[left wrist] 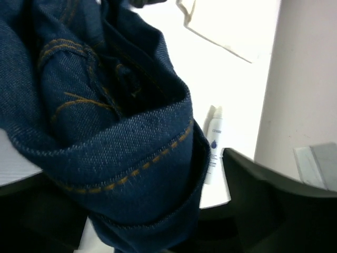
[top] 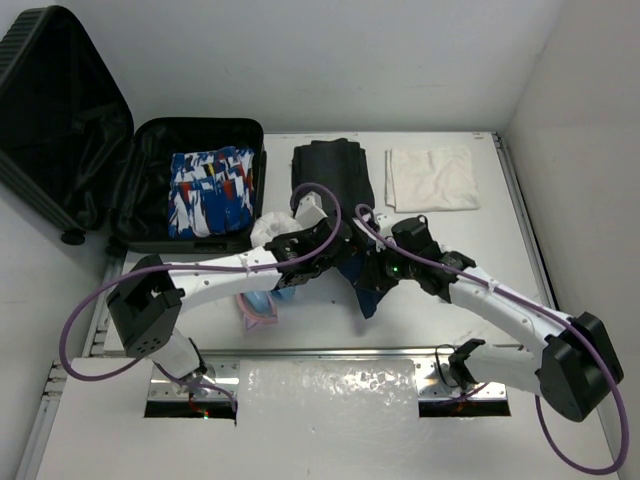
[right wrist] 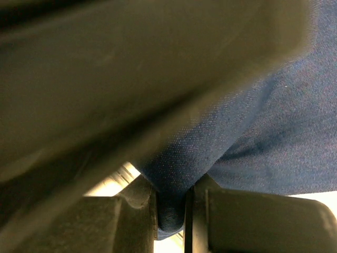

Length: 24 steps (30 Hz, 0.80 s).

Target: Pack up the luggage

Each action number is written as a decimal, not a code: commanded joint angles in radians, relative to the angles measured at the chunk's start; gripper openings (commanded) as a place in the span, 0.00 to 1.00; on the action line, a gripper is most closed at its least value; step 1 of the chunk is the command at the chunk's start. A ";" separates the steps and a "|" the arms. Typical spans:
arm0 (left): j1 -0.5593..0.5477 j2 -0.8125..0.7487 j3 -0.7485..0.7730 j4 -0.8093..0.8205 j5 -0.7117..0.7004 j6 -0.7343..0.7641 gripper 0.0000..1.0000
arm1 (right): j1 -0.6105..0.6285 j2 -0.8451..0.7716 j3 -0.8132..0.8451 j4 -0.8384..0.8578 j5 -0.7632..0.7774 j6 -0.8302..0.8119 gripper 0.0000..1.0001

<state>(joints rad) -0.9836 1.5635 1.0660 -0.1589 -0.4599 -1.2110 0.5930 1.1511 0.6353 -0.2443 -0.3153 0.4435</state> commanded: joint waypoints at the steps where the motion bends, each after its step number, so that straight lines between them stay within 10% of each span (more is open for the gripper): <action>1: -0.017 0.013 0.028 0.006 0.012 -0.010 0.75 | 0.018 -0.047 0.023 0.096 -0.050 -0.046 0.11; 6: -0.015 -0.008 0.029 -0.028 -0.011 0.013 0.14 | 0.018 -0.096 0.015 0.080 -0.034 -0.060 0.25; 8: -0.015 -0.014 0.041 -0.059 -0.028 0.036 0.00 | 0.018 -0.117 0.010 0.076 -0.041 -0.063 0.58; 11: -0.015 -0.031 0.078 -0.070 -0.046 0.143 0.00 | 0.016 -0.192 0.001 0.040 -0.013 -0.061 0.99; 24: 0.150 0.024 0.529 -0.192 0.307 0.695 0.00 | 0.001 -0.413 0.256 -0.337 0.484 -0.135 0.99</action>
<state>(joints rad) -0.9268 1.6127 1.4868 -0.3565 -0.2764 -0.6514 0.5980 0.7467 0.8246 -0.5121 0.0193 0.3405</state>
